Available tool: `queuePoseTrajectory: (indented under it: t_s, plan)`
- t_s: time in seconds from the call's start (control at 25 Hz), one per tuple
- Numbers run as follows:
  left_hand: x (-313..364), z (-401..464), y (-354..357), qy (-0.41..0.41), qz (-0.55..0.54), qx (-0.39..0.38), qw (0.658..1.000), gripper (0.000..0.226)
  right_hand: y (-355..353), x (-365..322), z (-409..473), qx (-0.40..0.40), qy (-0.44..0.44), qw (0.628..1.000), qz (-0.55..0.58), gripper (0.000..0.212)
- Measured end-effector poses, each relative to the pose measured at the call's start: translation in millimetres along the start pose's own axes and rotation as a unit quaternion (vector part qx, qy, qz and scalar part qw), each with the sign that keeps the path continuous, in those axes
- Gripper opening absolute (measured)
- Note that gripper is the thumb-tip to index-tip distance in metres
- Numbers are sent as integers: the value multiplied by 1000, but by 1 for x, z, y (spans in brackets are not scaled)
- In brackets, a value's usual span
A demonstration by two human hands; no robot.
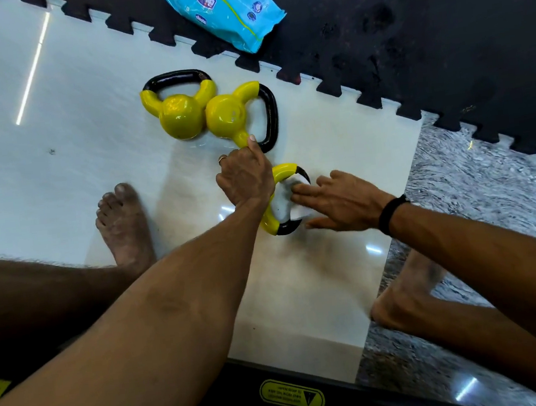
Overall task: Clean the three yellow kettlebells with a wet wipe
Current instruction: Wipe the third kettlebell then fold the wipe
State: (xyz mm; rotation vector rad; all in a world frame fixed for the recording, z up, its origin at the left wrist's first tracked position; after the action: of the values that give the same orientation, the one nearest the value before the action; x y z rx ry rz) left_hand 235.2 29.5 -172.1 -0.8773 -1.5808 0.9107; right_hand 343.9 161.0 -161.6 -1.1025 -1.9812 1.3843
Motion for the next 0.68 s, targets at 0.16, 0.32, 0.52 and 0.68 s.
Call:
queuePoseTrajectory:
  t_s: [0.16, 0.32, 0.52, 0.68]
  plan:
    - [1, 1, 3, 24, 17, -10, 1000, 55, -9, 10, 32, -98, 10, 994, -52, 57]
    - [-1, 0, 1, -17, 0, -2, 1000, 56, -12, 9, 19, -70, 3, 997, -36, 57]
    - [-1, 0, 2, -14, 2, -5, 1000, 57, 1, 5, 1, -68, 48, 996, 38, 59]
    - [-1, 1, 2, -14, 6, -16, 1000, 57, 6, -22, 9, -37, 104, 993, 46, 37]
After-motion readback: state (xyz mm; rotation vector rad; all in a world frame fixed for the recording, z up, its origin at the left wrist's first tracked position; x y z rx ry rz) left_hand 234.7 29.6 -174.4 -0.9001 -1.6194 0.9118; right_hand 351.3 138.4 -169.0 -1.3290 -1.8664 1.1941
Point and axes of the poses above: each hand's wrist, its own z-axis towards the middle knuckle, its own y-axis out of the palm, x = y × z, the point moved 5 cm from there along z, towards the middle knuckle, and after that the axes turned 3 degrees about -x, right-handed, at the moved point
